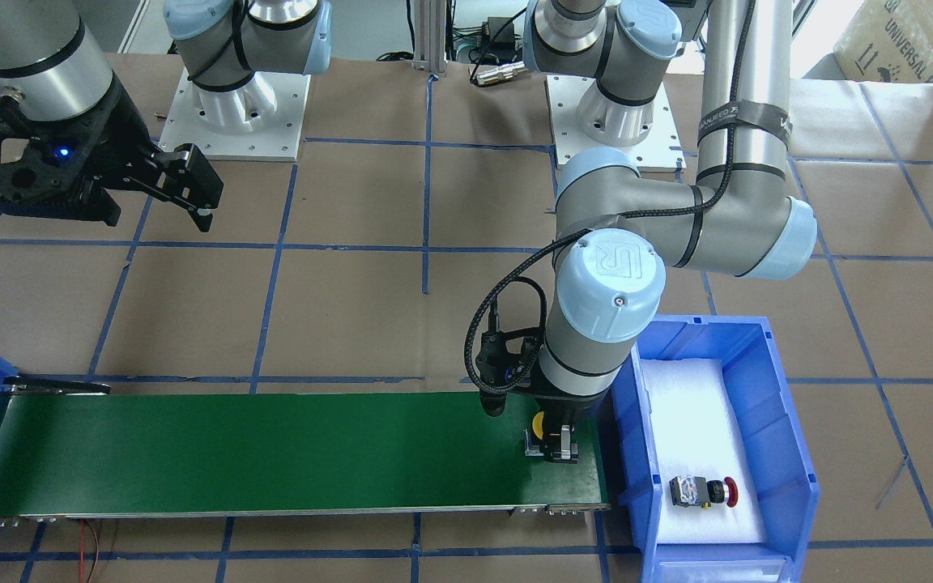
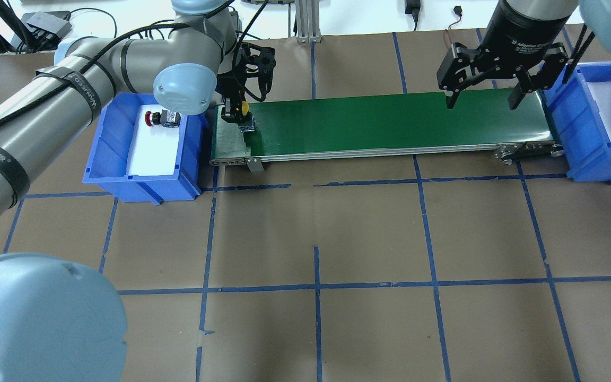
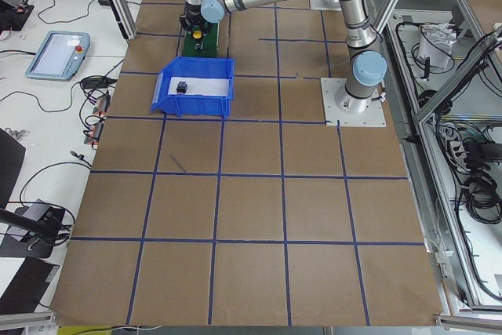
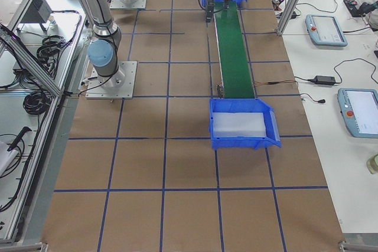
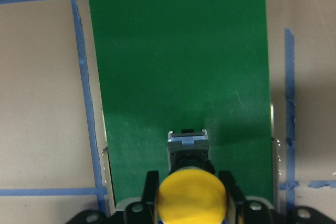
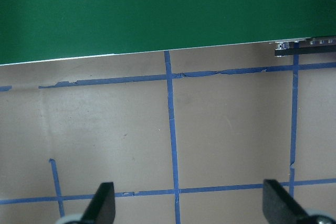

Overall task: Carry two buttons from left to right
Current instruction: 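Carry the yellow button onto the conveyor belt and release it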

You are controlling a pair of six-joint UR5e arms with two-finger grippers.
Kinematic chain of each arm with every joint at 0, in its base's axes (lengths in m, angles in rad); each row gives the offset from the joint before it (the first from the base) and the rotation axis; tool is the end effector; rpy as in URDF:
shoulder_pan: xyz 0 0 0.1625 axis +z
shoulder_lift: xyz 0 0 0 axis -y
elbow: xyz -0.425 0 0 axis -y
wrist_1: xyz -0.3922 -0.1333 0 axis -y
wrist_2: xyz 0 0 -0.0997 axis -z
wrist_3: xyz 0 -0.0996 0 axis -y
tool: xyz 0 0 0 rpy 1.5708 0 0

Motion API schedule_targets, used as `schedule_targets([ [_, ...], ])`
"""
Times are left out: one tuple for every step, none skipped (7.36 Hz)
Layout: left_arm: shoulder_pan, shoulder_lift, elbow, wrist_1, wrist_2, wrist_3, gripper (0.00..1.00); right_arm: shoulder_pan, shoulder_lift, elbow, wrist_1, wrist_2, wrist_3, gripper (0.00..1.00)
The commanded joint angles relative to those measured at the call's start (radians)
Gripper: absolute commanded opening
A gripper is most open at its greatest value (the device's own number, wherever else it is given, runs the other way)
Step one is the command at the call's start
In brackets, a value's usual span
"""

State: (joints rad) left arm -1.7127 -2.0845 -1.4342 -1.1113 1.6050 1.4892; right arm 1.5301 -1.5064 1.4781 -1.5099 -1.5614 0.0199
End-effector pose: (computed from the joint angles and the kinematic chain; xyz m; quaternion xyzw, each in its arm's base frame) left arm -0.2249 -0.6558 0.2972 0.7269 0.6853 -0.0215 0.0390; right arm 0.1131 -0.5208 0.4949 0.0304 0.9994 0.0162 0.0049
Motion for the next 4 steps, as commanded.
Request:
schedule_targets([
  [0.001, -0.011, 0.001, -0.002, -0.002, -0.007, 0.92, -0.001, 0.000, 0.001, 0.000, 0.000, 0.000, 1.00],
  [0.004, 0.003, 0.001, -0.011, -0.004, -0.004, 0.93, -0.001, 0.000, 0.001, -0.001, 0.000, 0.000, 1.00],
  [0.004, 0.032, 0.000, -0.036, -0.001, -0.007, 0.93, -0.001, 0.000, 0.001, 0.000, 0.000, 0.000, 1.00],
  [0.028, 0.081, 0.001, -0.094, 0.000, -0.003, 0.93, -0.001, 0.002, 0.001, -0.012, 0.000, 0.000, 1.00],
])
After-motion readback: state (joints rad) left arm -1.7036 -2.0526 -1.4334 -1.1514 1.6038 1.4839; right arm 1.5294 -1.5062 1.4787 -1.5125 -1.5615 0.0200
